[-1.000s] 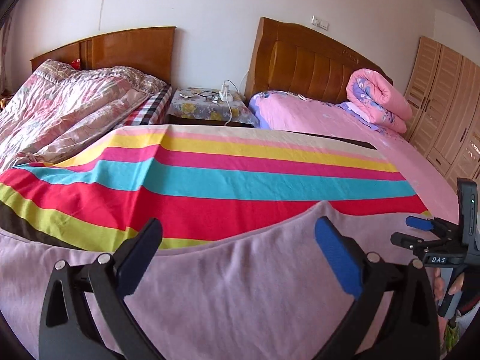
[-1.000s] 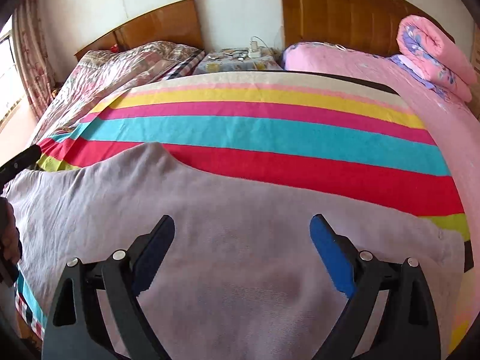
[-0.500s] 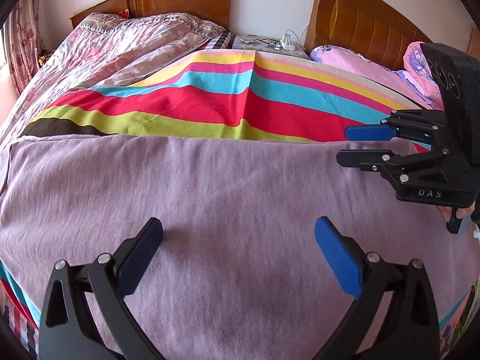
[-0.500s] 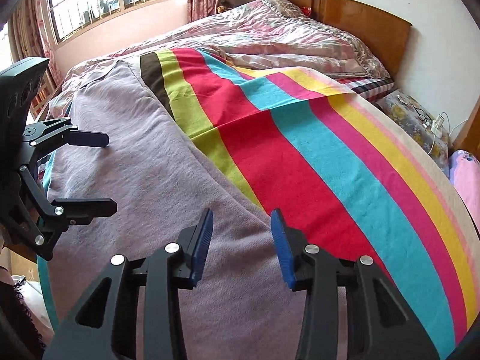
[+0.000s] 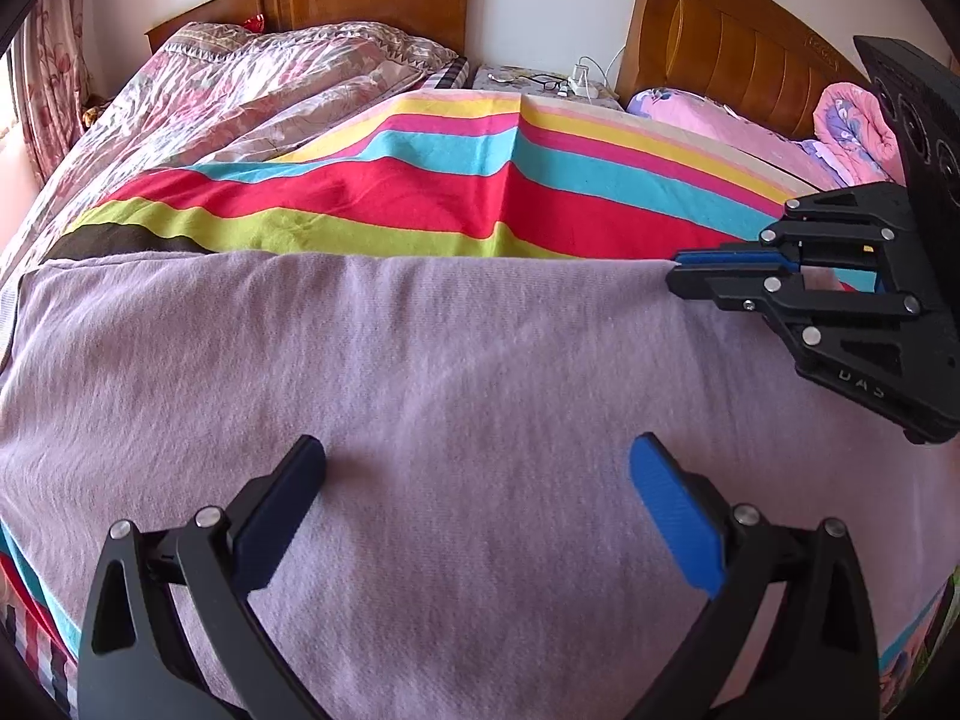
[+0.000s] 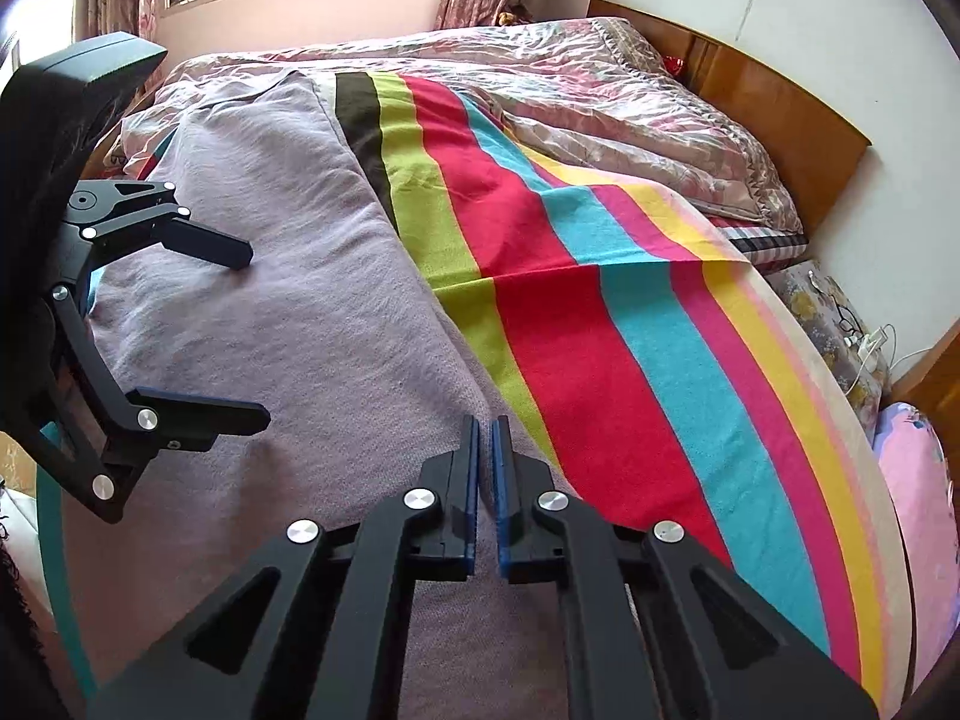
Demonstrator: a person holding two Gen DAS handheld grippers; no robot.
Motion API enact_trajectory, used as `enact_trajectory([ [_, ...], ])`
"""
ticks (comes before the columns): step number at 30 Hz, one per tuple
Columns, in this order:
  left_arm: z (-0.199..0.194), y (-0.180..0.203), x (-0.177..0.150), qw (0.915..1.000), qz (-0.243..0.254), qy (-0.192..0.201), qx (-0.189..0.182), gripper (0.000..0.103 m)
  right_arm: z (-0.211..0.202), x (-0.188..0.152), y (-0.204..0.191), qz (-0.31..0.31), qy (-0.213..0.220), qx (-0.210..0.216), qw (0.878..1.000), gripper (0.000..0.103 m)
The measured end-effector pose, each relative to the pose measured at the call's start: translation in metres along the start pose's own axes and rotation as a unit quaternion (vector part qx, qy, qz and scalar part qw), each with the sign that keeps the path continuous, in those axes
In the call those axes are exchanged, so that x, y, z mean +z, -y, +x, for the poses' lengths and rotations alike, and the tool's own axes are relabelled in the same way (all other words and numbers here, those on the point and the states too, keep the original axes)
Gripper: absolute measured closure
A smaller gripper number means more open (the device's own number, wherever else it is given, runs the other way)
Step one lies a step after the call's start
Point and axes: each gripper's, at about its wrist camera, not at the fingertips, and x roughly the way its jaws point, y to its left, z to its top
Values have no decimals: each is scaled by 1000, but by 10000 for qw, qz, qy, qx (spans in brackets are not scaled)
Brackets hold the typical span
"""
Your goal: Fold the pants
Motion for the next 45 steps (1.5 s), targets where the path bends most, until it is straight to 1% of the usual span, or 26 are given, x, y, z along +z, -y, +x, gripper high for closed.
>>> enact_trajectory([
  [2, 0, 0, 1, 10000, -11, -12, 37, 1, 2, 3, 7, 122, 7, -99, 9999, 97],
  [4, 9, 0, -2, 9998, 2, -142, 156, 1, 15, 1, 14, 290, -128, -310, 9990, 97],
  [6, 11, 2, -6, 9996, 143, -63, 248, 1, 26, -3, 21, 480, -322, -254, 9980, 95],
  [9, 1, 1, -6, 9998, 47, -21, 182, 1, 9, -9, 31, 904, -102, -273, 9955, 89],
  [11, -10, 2, 1, 9999, 1, 119, -84, 1, -7, -15, 34, 1096, 53, -283, 9936, 78],
  [12, -13, 7, 6, 9997, 100, 169, -170, 1, -13, -20, 34, 1140, 66, -280, 9931, 63],
  [13, -14, 15, 11, 9993, 257, 181, -206, 1, -17, -25, 34, 1187, 26, -249, 9926, 45],
  [14, -11, 23, 15, 9988, 401, 146, -231, 1, -21, -30, 33, 1237, -22, -229, 9920, 41],
  [17, 17, 38, 33, 9966, 624, -191, -508, 1, -21, -46, 31, 1254, -205, -287, 9915, 41],
  [19, 44, 41, 41, 9964, 662, -415, -320, 2, -13, -56, 36, 1406, -412, -314, 9887, 42],
  [21, 54, 45, 47, 9960, 837, -281, -143, 1, -12, -62, 46, 1631, -249, -226, 9860, 45],
  [24, 59, 44, 52, 9966, 773, -263, -131, 1, -10, -67, 63, 2080, -156, -421, 9771, 45],
  [26, 59, 45, 48, 9966, 809, -113, -103, 1, -10, -71, 68, 2307, -61, -367, 9723, 45],
  [28, 56, 43, 47, 9971, 748, -64, -94, 1, -17, -71, 65, 2311, 25, -547, 9714, 45],
  [30, 41, 37, 48, 9987, 468, 118, 175, 2, -30, -70, 62, 2427, 63, -700, 9676, 42],
  [32, 10, 35, 46, 9984, 305, 439, -163, 1, -50, -66, 48, 2289, 128, -675, 9710, 40],
  [33, -3, 36, 44, 9975, 309, 575, -265, 1, -61, -66, 38, 2133, 170, -629, 9748, 34],
  [34, -11, 39, 42, 9971, 367, 636, -222, 1, -70, -67, 28, 1965, 190, -584, 9786, 30],
  [36, -10, 45, 40, 9970, 566, 537, -12, 1, -79, -76, 13, 1712, 160, -497, 9839, 30],
  [38, 3, 47, 42, 9967, 717, 349, 129, 1, -79, -85, 13, 1666, 93, -478, 9848, 30],
  [39, 13, 45, 45, 9967, 725, 211, 290, 1, -77, -88, 17, 1663, 97, -475, 9849, 33],
  [40, 21, 42, 49, 9970, 661, 77, 394, 2, -74, -88, 23, 1706, 135, -433, 9843, 40],
  [41, 25, 37, 50, 9978, 540, 16, 386, 2, -72, -86, 32, 1802, 188, -347, 9828, 44],
  [43, 23, 32, 52, 9988, 352, 34, 345, 2, -63, -76, 47, 1862, 268, -112, 9821, 54],
  [44, 20, 31, 50, 9988, 324, 70, 347, 2, -57, -69, 51, 1776, 268, -3, 9837, 56],
  [45, 17, 32, 47, 9988, 324, 84, 359, 2, -51, -62, 54, 1639, 249, 113, 9861, 61],
])
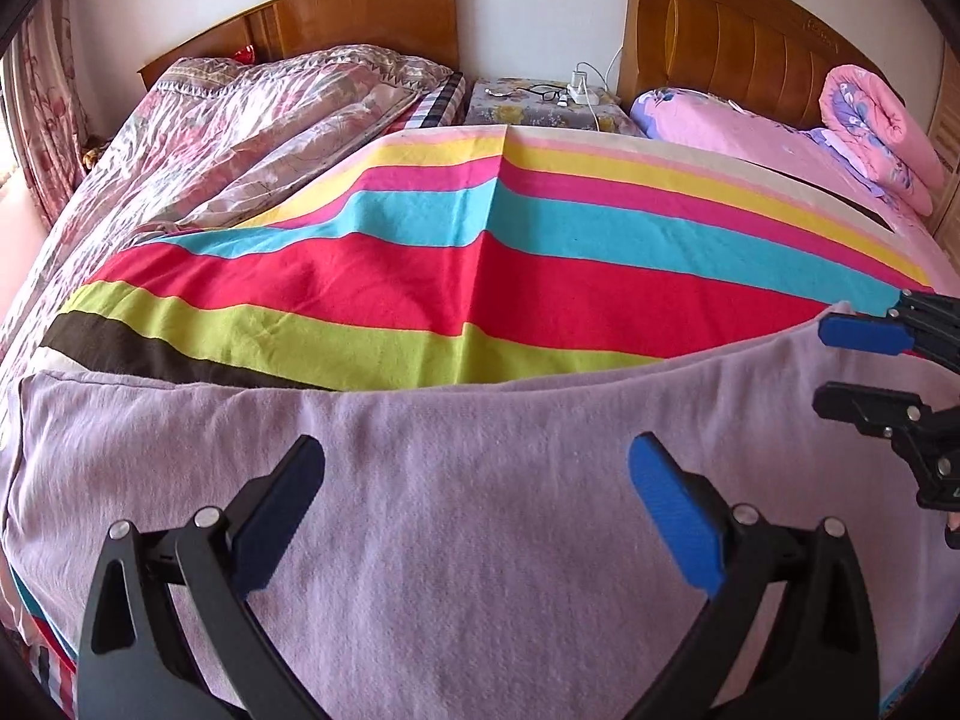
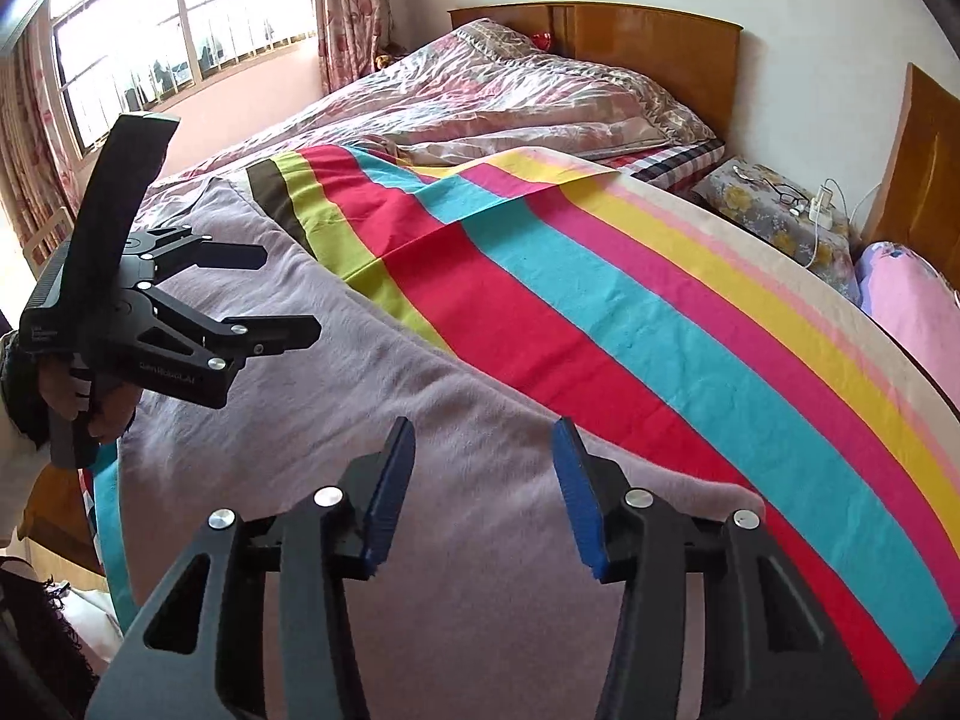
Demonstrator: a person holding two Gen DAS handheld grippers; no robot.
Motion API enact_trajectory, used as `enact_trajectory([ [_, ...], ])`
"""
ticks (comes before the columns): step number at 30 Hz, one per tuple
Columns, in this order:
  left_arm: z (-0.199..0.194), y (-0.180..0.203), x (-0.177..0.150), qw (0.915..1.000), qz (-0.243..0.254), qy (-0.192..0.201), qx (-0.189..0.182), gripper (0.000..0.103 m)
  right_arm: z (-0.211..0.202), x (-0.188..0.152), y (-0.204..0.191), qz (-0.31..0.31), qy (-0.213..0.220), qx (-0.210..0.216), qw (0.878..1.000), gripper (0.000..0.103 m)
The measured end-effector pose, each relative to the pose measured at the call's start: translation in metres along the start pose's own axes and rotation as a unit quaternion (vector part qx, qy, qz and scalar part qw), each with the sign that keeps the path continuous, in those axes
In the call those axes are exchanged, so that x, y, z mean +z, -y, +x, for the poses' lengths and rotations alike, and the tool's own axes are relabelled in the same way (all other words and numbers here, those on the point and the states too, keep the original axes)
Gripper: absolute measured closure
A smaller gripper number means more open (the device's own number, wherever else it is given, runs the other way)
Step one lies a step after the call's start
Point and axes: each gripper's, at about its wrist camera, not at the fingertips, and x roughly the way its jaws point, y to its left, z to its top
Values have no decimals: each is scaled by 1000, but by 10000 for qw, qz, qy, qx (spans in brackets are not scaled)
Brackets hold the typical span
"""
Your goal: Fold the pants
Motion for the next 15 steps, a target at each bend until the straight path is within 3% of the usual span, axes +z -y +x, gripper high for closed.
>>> enact_trajectory([
  [6, -13, -12, -34, 9992, -343, 63, 204, 2, 43, 33, -24, -1013, -355, 648, 9921, 65],
  [10, -19, -19, -42, 9981, -599, 137, 54, 2, 65, 47, -40, -1431, -532, 927, 9839, 66],
  [15, -21, -18, -38, 9980, -607, 198, 17, 2, 80, 47, -55, -1930, -753, 1004, 9732, 79],
])
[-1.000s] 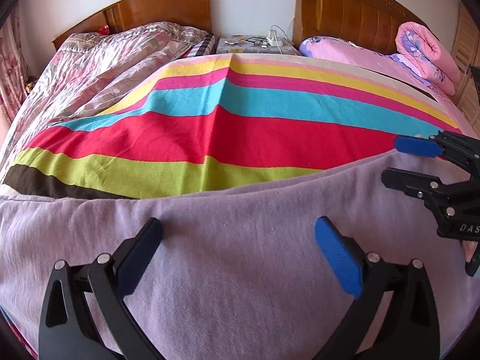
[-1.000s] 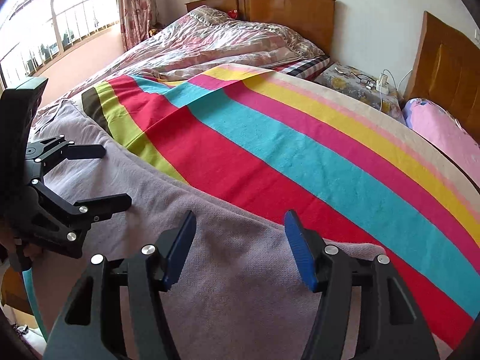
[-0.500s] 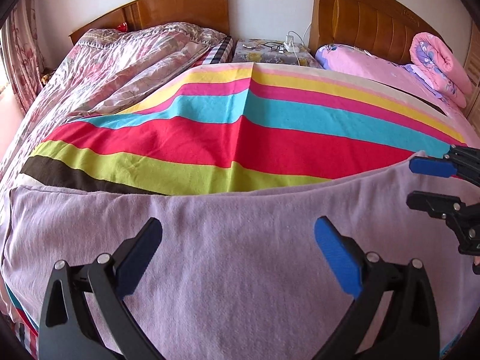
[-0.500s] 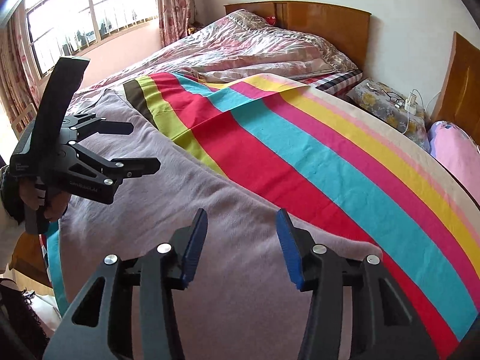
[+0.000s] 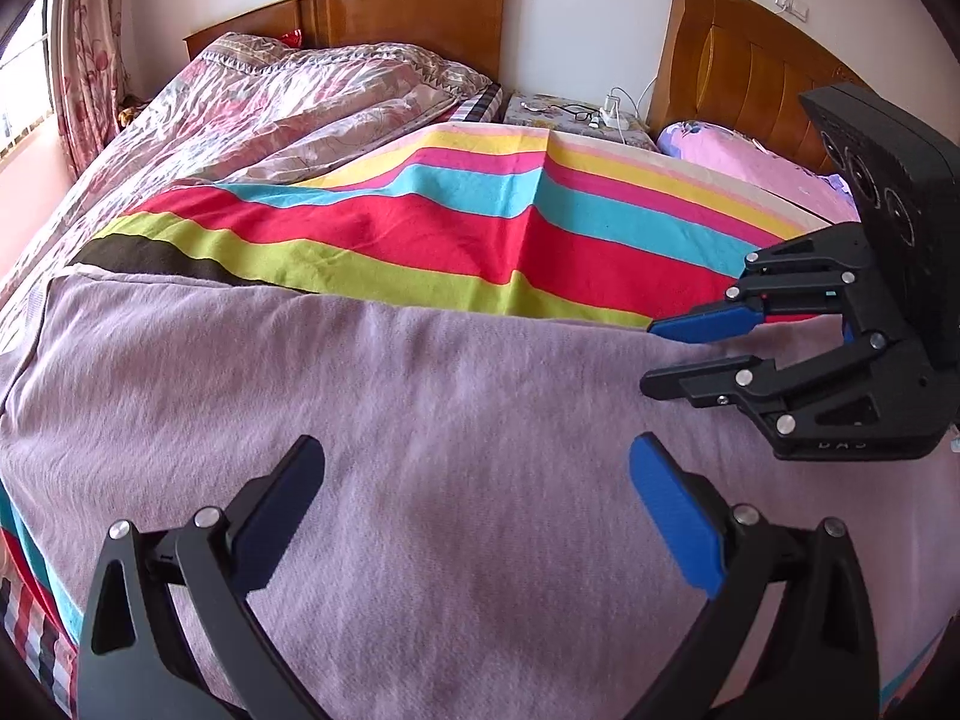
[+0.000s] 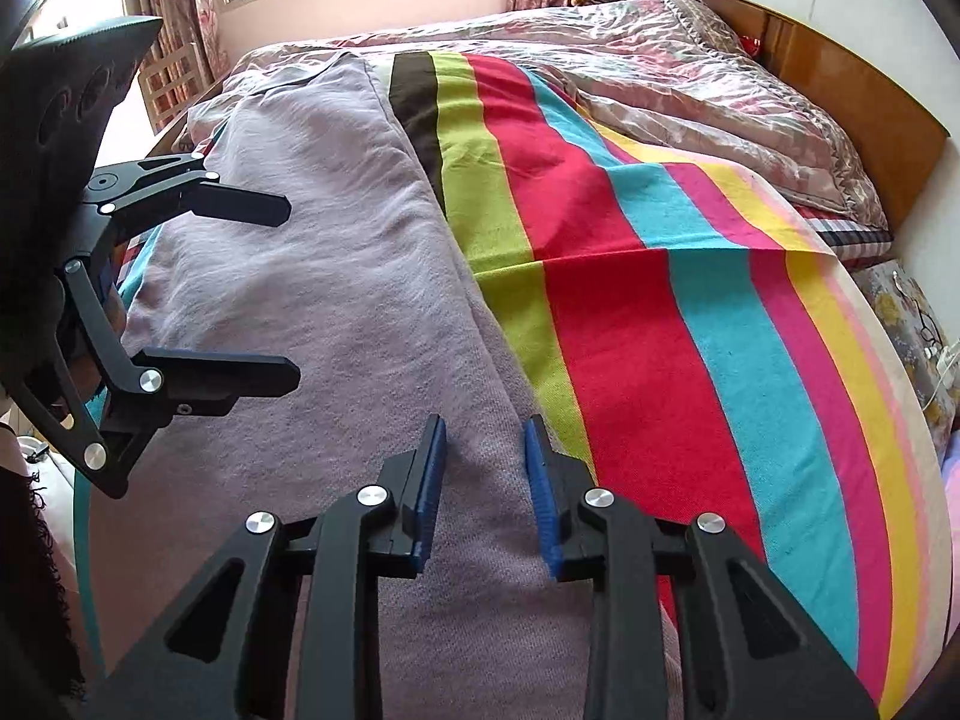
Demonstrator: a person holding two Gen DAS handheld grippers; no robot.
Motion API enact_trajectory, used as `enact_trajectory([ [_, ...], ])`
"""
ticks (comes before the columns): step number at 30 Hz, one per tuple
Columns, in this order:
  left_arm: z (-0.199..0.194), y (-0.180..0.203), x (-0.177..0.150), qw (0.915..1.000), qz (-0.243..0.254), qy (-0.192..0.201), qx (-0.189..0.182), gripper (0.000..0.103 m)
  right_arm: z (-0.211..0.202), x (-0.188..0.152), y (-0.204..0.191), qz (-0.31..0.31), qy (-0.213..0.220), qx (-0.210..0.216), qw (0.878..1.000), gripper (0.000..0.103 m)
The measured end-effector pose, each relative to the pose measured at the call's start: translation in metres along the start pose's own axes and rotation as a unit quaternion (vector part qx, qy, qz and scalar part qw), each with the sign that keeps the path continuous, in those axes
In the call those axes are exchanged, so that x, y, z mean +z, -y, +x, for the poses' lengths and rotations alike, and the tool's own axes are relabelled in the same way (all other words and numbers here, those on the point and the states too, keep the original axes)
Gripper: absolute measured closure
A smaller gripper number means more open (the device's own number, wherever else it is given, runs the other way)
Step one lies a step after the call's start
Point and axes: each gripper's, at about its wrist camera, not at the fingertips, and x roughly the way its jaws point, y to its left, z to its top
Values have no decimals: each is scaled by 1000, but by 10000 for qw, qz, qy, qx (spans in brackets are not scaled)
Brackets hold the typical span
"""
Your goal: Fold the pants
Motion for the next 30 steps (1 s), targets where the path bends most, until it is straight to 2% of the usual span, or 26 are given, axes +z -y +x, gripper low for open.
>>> enact_trajectory([
  [2, 2, 0, 1, 10000, -19, -21, -55, 2, -1, 0, 2, 28, 41, -92, 9999, 86],
  [3, 5, 1, 1, 10000, -23, -54, -62, 2, -3, -1, 1, 21, 119, -146, 9998, 96],
  [4, 7, 1, 1, 9999, -17, -85, -65, 2, -4, -2, -2, -29, 176, -226, 9996, 98],
  [7, 7, 5, 2, 9999, 70, -79, -72, 2, -7, -2, -17, -259, 228, -647, 9973, 98],
  [10, 3, 9, 6, 9999, 130, -3, -70, 1, -19, 1, -12, -84, 466, -844, 9953, 99],
  [15, 27, 5, -1, 9992, 150, -352, 84, 1, 2, -3, -6, 162, 376, -1051, 9936, 99],
  [17, 26, 5, -4, 9992, 251, -304, 100, 1, -2, -5, -3, 393, 447, -900, 9942, 87],
  [18, 25, 5, -4, 9990, 267, -336, 107, 1, -7, -5, 1, 542, 425, -887, 9937, 64],
  [19, 22, 4, -3, 9991, 251, -333, 105, 1, -14, -7, 3, 730, 439, -892, 9924, 32],
  [20, 18, 3, -2, 9993, 210, -282, 79, 1, -25, -10, 5, 894, 580, -889, 9903, 26],
  [22, 10, 2, 4, 9998, 158, -132, -13, 1, -42, -18, 4, 1013, 718, -891, 9882, 28],
  [24, 9, 2, 9, 9998, 186, -95, 38, 1, -47, -29, 3, 1102, 610, -917, 9878, 29],
  [26, 17, 0, 10, 9996, 157, -226, 60, 1, -39, -44, 8, 1300, 279, -781, 9880, 31],
  [27, 25, -3, 9, 9993, 134, -326, 78, 1, -31, -54, 13, 1427, 68, -898, 9857, 32],
  [28, 34, -7, 7, 9989, 91, -451, 83, 1, -31, -62, 18, 1497, 179, -904, 9844, 33],
  [29, 34, -7, 7, 9993, 120, -350, 78, 1, -35, -68, 23, 1666, 318, -849, 9818, 36],
  [30, 35, -7, 9, 9991, 125, -407, 67, 1, -39, -72, 31, 1912, 329, -1022, 9757, 36],
])
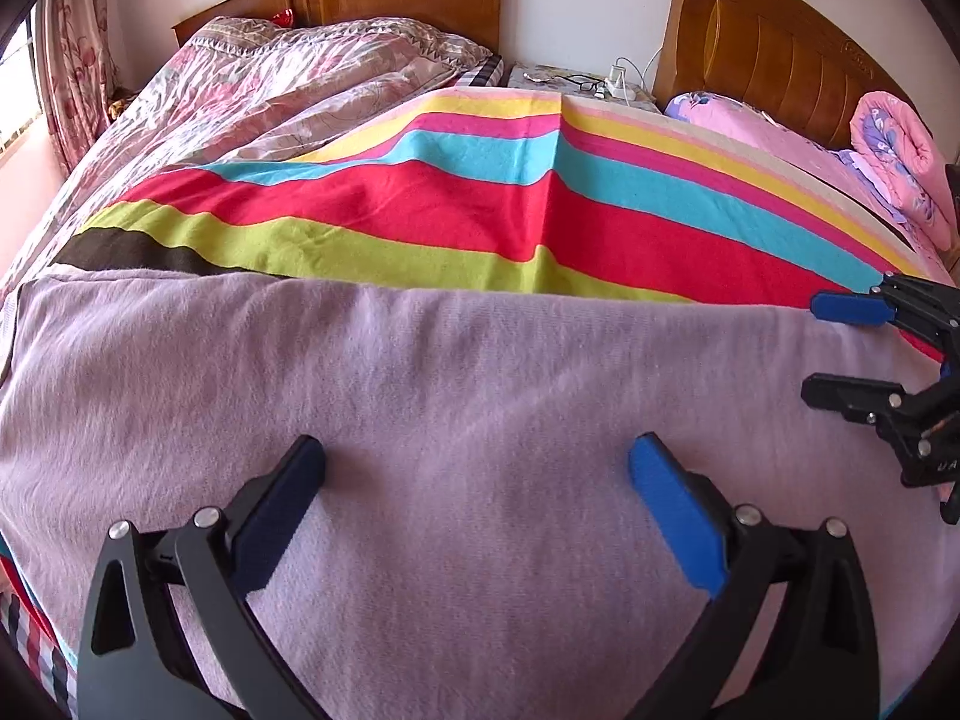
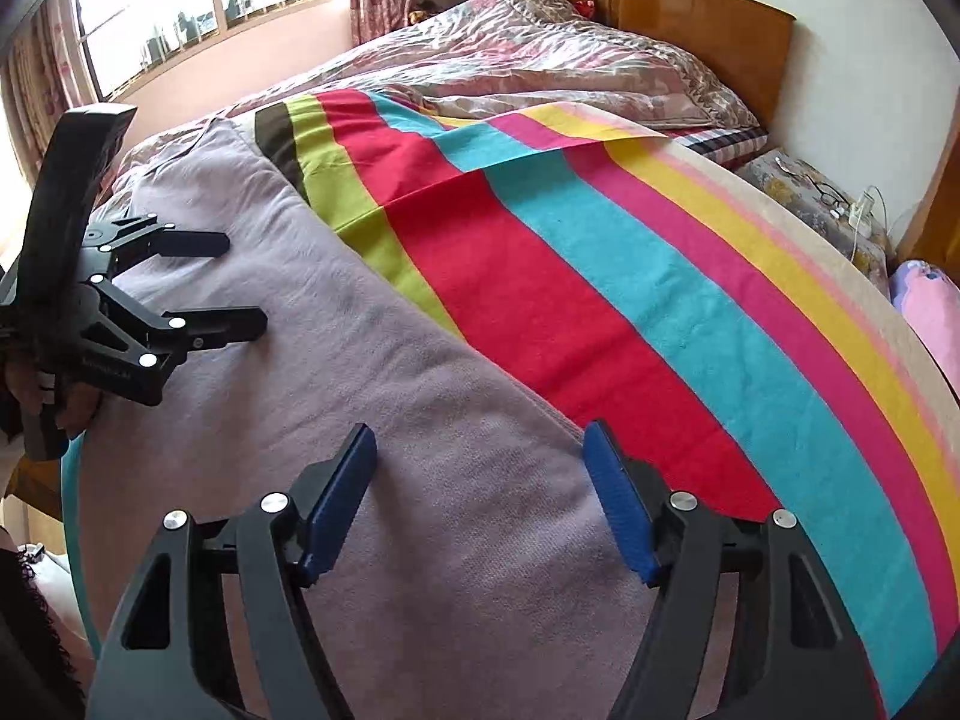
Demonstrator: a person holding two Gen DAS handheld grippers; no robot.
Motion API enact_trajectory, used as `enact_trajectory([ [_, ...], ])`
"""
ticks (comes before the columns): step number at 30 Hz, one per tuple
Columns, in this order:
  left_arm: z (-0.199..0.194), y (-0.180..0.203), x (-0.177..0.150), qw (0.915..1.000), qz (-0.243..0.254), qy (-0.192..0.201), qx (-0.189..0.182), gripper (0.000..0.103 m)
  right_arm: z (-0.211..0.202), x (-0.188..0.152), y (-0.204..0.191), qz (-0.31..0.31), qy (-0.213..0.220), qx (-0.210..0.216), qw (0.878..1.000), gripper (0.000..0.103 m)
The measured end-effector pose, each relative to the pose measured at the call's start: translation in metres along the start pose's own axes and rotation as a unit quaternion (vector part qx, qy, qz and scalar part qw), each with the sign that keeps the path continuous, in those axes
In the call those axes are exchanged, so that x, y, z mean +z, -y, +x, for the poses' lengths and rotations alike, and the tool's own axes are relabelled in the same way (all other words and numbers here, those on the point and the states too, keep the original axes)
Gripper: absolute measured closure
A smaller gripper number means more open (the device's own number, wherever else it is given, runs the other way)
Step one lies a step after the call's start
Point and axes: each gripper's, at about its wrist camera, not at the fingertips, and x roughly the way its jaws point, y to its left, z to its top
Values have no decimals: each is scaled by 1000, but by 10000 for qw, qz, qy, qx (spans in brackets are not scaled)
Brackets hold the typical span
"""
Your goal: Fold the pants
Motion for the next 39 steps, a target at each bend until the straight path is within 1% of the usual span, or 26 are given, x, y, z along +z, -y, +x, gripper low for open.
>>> enact_trajectory([
  [1, 0, 0, 1, 10000, 17, -18, 7, 1, -4, -1, 9, 265, -18, -356, 9990, 36],
  [2, 1, 0, 1, 10000, 28, -24, 24, 1, -12, -2, 15, 536, 17, -501, 9973, 36],
  [4, 1, 1, 0, 10000, 36, 0, 35, 1, -35, -10, 15, 797, 291, -222, 9961, 36],
  [5, 0, 1, 0, 10000, 45, 10, 41, 1, -47, -15, 7, 740, 393, -127, 9964, 36],
  [6, 1, 1, -1, 10000, 53, 20, 51, 1, -56, -22, -4, 617, 391, -92, 9973, 36],
  [8, 2, 1, -1, 9999, 72, 40, 70, 1, -66, -39, -24, 402, 212, -144, 9989, 32],
  [10, 2, 1, -1, 9999, 70, 54, 73, 1, -70, -64, -34, 389, -70, -215, 9990, 31],
  [11, 2, 1, -2, 9999, 82, 69, 77, 1, -69, -78, -35, 403, -245, -307, 9984, 31],
  [12, 1, 1, -3, 9999, 88, 86, 74, 1, -67, -93, -34, 407, -445, -515, 9968, 29],
  [13, 1, 1, -3, 9999, 87, 102, 74, 1, -75, -107, -33, 380, -295, -589, 9971, 26],
  [14, 2, 1, -4, 9999, 86, 111, 78, 1, -82, -118, -28, 492, -275, -626, 9964, 25],
  [15, 1, 1, -4, 9998, 87, 125, 83, 1, -90, -127, -22, 671, -293, -724, 9947, 25],
  [17, 1, 1, -5, 9998, 84, 141, 84, 1, -111, -142, -15, 1012, -262, -1076, 9887, 24],
  [20, 1, 1, -6, 9998, 85, 153, 93, 1, -140, -169, -9, 1460, -97, -1201, 9819, 20],
  [22, 0, 1, -6, 9998, 82, 156, 93, 1, -147, -192, -3, 1647, -265, -1503, 9745, 16],
  [23, 0, 1, -6, 9998, 83, 157, 94, 1, -149, -204, 1, 1731, -284, -1568, 9719, 15],
  [24, 0, 1, -6, 9998, 84, 157, 97, 1, -154, -213, 5, 1827, -126, -1482, 9719, 15],
  [26, 0, 1, -6, 9998, 79, 154, 89, 1, -160, -224, 5, 1939, -34, -1497, 9695, 15],
  [28, 0, 2, -6, 9998, 76, 139, 95, 1, -164, -227, 2, 1977, -87, -1629, 9666, 15],
  [30, -5, 0, -7, 10000, 21, 6, 81, 1, -167, -221, 0, 2093, -171, -1874, 9596, 15],
  [31, -10, -3, -8, 10000, -59, -14, -14, 1, -169, -214, -3, 2109, -142, -2020, 9563, 15],
  [32, -16, -8, -9, 9998, -151, 24, -124, 1, -173, -205, -7, 2054, -17, -2069, 9566, 15],
  [34, -38, -27, -12, 9985, -382, 337, -200, 1, -178, -181, -17, 1885, 272, -1914, 9629, 15],
  [36, -64, -56, -21, 9945, -721, 723, -221, 1, -174, -151, -35, 1512, 524, -1725, 9719, 15],
  [38, -91, -96, -39, 9852, -1277, 1104, -309, 1, -162, -120, -55, 1083, 651, -1540, 9800, 15],
  [39, -100, -120, -52, 9774, -1659, 1222, -470, 1, -153, -106, -63, 933, 697, -1446, 9826, 15],
])
